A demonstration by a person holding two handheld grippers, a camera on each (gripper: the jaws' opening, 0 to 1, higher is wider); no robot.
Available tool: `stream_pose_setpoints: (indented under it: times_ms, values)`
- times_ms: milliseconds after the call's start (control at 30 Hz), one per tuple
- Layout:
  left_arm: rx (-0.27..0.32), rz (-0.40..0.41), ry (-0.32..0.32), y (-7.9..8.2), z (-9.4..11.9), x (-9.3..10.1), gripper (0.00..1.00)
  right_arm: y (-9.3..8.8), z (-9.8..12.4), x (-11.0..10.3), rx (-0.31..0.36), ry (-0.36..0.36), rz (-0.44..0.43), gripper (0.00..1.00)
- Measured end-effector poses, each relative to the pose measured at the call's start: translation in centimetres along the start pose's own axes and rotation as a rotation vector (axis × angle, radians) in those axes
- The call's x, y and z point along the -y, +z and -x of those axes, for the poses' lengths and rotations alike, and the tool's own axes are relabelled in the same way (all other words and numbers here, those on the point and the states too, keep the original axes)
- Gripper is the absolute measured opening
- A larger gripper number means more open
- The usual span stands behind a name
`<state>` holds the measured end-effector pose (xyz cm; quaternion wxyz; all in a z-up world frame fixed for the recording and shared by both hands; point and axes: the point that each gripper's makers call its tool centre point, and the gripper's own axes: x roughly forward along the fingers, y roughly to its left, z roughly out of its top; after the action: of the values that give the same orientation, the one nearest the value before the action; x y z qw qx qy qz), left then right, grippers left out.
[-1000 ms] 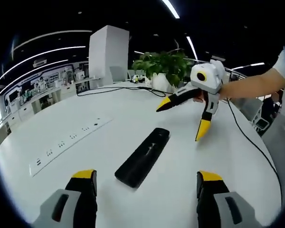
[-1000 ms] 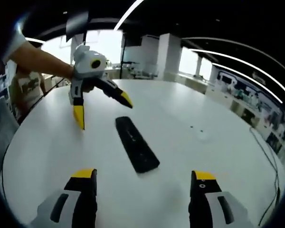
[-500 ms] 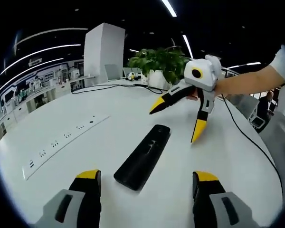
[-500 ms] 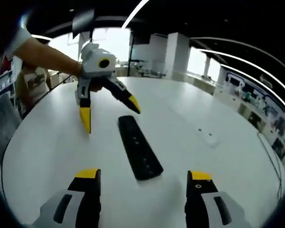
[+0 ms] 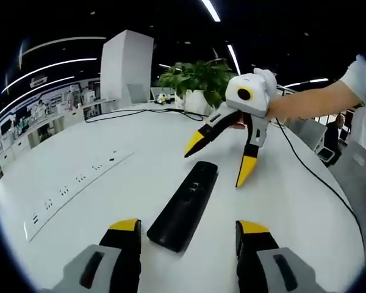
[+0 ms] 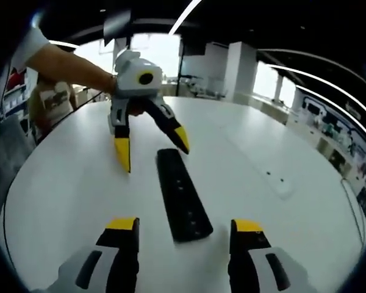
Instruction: Press the specified remote control buttons in sequence, fully releasing each button before pressing the next.
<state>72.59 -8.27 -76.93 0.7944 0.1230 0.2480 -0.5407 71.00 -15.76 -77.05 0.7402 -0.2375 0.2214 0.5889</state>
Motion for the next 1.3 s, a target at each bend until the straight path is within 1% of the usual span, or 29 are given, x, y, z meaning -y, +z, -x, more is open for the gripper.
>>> stream_pose_setpoints:
  times_ms: [100, 167, 333, 500, 733, 767, 833, 900, 933, 967, 1033, 1067, 1300]
  values:
    - [0.003, -0.028, -0.007, 0.1, -0.1, 0.0, 0.54, -0.1, -0.2, 0.1, -0.007, 0.015, 0.009, 0.51]
    - [0.002, -0.024, -0.013, 0.1, -0.1, 0.0, 0.54, -0.2, -0.6, 0.4, -0.009, 0.026, 0.011, 0.51]
    - [-0.007, -0.041, -0.017, -0.1, -0.3, 0.0, 0.53, -0.2, -0.8, 0.7, -0.015, 0.048, 0.019, 0.46]
    - [-0.015, -0.056, -0.019, -0.2, -0.4, -0.2, 0.51, -0.4, -1.0, 1.3, -0.028, 0.063, 0.015, 0.36]
    - [-0.028, -0.073, -0.019, -0.3, -0.5, -0.4, 0.48, -0.4, -1.3, 1.7, -0.028, 0.072, 0.013, 0.32]
    - [-0.028, -0.072, -0.019, -0.3, -0.5, -0.5, 0.47, -0.4, -1.4, 1.8, -0.031, 0.072, 0.010, 0.30]
    - [-0.032, -0.072, -0.014, -0.4, -0.5, -0.7, 0.43, -0.4, -1.5, 1.9, -0.039, 0.076, 0.000, 0.23]
    - [-0.041, -0.111, 0.012, -0.4, -0.5, -1.2, 0.37, -0.4, -1.5, 1.7, -0.041, 0.085, 0.005, 0.23]
    - [-0.036, -0.111, 0.013, -0.3, -0.5, -1.2, 0.34, -0.4, -1.6, 1.7, -0.042, 0.086, 0.008, 0.23]
    - [-0.038, -0.126, 0.004, -0.3, -0.5, -1.2, 0.33, -0.3, -1.5, 1.6, -0.043, 0.087, 0.014, 0.23]
    - [-0.034, -0.199, 0.005, 0.1, -0.6, -1.2, 0.28, -0.3, -1.5, 1.6, -0.043, 0.086, 0.015, 0.23]
    - [-0.037, -0.211, -0.006, 0.1, -0.8, -0.8, 0.27, -0.3, -1.5, 1.5, -0.042, 0.086, 0.016, 0.23]
    - [-0.055, -0.171, 0.004, 0.2, -1.1, -0.7, 0.27, -0.2, -1.6, 1.4, -0.044, 0.097, 0.030, 0.22]
